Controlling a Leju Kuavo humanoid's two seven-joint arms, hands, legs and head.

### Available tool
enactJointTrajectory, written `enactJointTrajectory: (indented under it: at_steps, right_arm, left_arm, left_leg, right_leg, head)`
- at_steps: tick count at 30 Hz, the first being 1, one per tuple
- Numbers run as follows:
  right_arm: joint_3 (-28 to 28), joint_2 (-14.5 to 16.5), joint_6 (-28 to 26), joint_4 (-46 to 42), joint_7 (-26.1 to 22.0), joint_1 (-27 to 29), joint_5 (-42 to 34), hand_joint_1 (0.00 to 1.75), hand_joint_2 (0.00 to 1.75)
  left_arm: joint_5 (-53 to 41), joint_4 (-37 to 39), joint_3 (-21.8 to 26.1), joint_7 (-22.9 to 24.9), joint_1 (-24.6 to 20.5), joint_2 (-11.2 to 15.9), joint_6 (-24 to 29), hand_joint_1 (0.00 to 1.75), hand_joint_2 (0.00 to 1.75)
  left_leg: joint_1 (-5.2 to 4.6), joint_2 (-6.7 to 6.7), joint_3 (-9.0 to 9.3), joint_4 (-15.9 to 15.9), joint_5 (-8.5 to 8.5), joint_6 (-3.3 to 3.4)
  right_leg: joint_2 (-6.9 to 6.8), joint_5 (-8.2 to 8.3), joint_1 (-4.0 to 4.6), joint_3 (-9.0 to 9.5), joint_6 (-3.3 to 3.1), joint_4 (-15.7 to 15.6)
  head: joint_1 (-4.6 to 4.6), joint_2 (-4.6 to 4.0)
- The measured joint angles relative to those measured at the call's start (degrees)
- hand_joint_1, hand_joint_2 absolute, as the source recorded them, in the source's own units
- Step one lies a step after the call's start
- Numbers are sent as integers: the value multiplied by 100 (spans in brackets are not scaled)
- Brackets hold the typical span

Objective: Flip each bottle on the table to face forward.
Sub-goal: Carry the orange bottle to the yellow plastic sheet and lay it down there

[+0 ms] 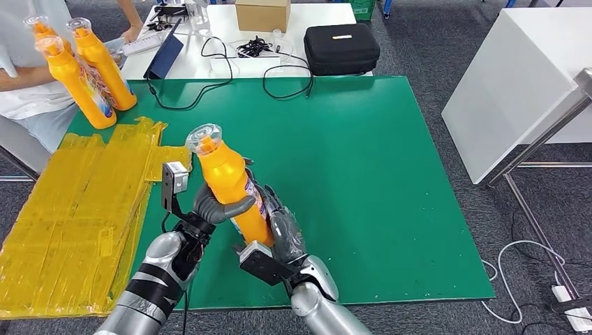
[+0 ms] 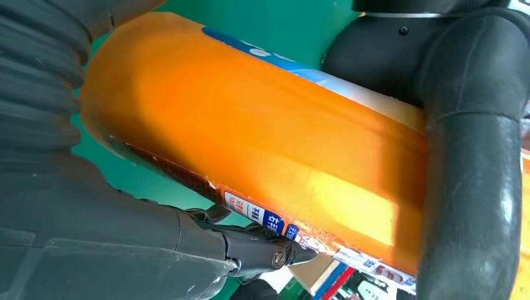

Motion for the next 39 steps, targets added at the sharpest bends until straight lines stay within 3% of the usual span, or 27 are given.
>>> enactJointTrajectory:
  at_steps: [6, 9, 13, 18, 28, 32, 39]
  right_arm:
    - [-77, -31, 24, -263, -4, 122, -44, 0, 175]
    - [-137, -67, 23, -532, -48, 249, -125, 0, 175]
    - [-287, -209, 20, -1436, -90, 605, -198, 0, 175]
    - [-705, -475, 98, -2804, -83, 1117, -314, 0, 175]
    - [-1392, -718, 326, -4196, -310, 1632, -704, 0, 175]
    - [-1568, -789, 440, -4332, -393, 1659, -933, 0, 175]
    - [-1697, -879, 450, -4412, -448, 1667, -1068, 0, 175]
  left_arm:
    - [-46, -45, -14, -6, 0, -44, 56, 175, 175]
    - [-326, -98, -11, -57, 1, -52, 380, 175, 175]
    - [-1364, -187, 144, -107, 4, -1, 1556, 175, 175]
    - [-3641, -192, 558, 84, -128, 198, 3378, 175, 175]
    - [-6848, 803, 1408, 735, -641, 807, 4838, 175, 175]
    - [-8230, 1592, 1474, 1248, -850, 1220, 5110, 175, 175]
    - [-9058, 2565, 1515, 1567, -1025, 1673, 5022, 175, 175]
  left_leg:
    - [0, -1, 1, 0, 0, 0]
    - [0, -1, 0, 0, 0, 0]
    - [0, -2, -1, 0, 0, 0]
    - [0, -2, -2, 0, -1, -1]
    - [1, 6, 0, 0, 0, -2]
    - [1, 13, 1, -1, 0, -2]
    - [1, 13, -1, -1, 0, -3]
  right_leg:
    - [0, 0, 0, 1, 0, 0]
    - [0, 0, 0, 1, 0, 0]
    - [-1, 0, 0, 0, 0, 0]
    - [-1, -1, 0, -1, 0, 0]
    - [1, 0, 1, 0, 0, 0]
    - [4, 0, 1, -2, 0, 0]
    - [9, -1, 1, -4, -1, 0]
  head:
    - [0, 0]
    - [1, 0]
    - [-2, 0]
    - [-1, 0]
    - [0, 0]
    - [0, 0]
    - [1, 0]
